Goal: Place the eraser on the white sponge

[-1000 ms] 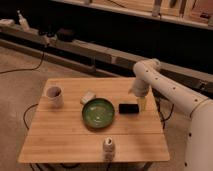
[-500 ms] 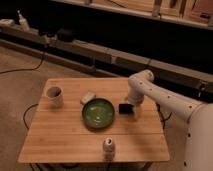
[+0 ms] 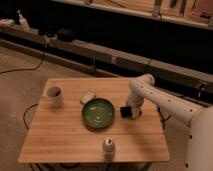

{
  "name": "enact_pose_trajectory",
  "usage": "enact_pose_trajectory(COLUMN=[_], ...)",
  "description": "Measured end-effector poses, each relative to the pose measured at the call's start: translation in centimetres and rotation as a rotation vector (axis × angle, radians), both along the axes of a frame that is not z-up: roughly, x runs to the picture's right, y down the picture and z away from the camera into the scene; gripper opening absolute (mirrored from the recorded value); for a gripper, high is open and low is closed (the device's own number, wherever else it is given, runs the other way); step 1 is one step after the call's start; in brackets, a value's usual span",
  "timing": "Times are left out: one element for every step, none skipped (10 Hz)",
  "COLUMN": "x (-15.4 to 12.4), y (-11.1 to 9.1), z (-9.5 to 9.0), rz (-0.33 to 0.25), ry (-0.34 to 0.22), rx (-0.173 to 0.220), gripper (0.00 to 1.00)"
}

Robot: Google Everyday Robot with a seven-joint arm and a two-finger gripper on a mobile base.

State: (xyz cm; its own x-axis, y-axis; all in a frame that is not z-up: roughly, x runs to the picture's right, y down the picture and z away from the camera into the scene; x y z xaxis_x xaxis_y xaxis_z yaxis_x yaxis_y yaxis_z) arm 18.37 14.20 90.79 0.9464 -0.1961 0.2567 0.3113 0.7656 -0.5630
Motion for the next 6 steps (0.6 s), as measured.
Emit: enact_pose_trajectory(x=[0.3,0.3,-0.5,-1.7,-2.7,-4.5], y=[-0.5,-1.2,-2.7,-4.6,-6.0,-7.9], z=[0.1,-0.1,0.0,0.2,0.3,0.5], rz=[-0.011,-0.028,-0.062,-0.102,-0.128,-0.148], ry=[-0.007,-0.024,-0.064,-0.111,-0.151,-0.210], rx=[0.008,0.021,0.050,0.079,0.097,0.106], gripper=[0.08,0.02,0.00,0.00,0.00,0.00])
